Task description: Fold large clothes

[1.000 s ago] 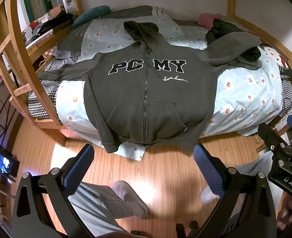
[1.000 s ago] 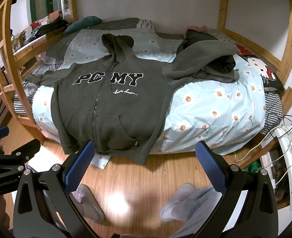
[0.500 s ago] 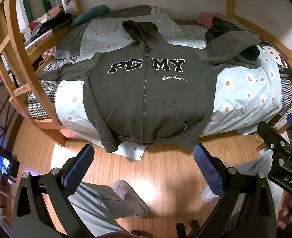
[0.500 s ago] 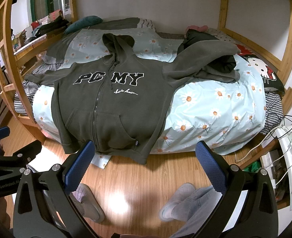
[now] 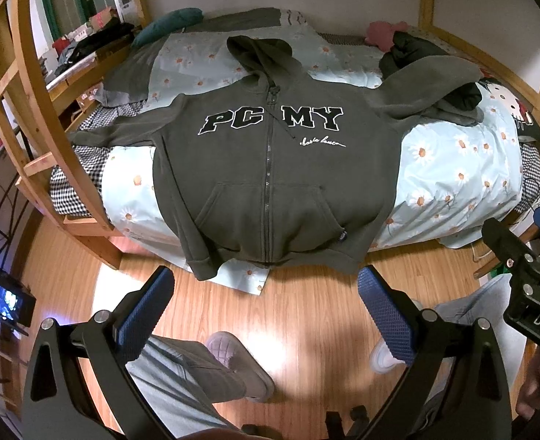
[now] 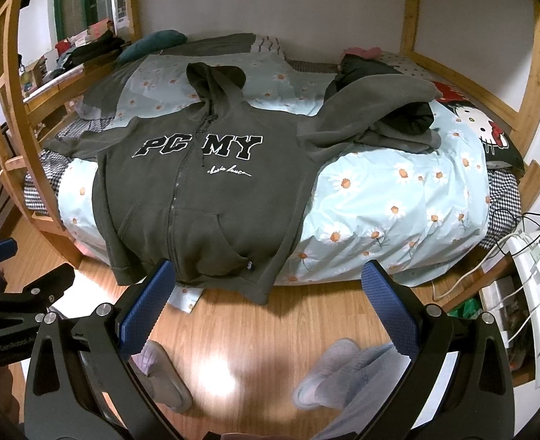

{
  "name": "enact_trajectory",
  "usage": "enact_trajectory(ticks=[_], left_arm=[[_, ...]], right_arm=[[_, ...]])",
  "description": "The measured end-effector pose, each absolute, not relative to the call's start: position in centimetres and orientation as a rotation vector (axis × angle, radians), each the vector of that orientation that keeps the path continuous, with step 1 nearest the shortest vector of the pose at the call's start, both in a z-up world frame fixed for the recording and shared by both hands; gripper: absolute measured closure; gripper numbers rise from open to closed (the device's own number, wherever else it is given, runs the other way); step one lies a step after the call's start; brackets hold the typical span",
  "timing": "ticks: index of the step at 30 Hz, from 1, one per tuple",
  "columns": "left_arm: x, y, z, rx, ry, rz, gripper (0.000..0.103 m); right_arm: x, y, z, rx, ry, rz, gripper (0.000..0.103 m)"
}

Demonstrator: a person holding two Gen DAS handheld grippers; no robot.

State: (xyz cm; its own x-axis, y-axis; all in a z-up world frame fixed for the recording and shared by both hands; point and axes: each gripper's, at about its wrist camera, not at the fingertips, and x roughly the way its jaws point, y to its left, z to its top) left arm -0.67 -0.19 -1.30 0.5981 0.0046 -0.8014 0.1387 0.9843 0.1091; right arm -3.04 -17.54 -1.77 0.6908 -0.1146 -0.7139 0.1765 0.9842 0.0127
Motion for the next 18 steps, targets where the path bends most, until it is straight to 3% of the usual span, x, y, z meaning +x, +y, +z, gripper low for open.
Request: enact_trajectory(ticks=[18], left_arm=[[-0.66,0.00,-1.54,0.165,0.927,-0.075,0.005]], right_arm=[[-3.15,-17.57,-1.70,0.079,0.796,-0.166,0.003]])
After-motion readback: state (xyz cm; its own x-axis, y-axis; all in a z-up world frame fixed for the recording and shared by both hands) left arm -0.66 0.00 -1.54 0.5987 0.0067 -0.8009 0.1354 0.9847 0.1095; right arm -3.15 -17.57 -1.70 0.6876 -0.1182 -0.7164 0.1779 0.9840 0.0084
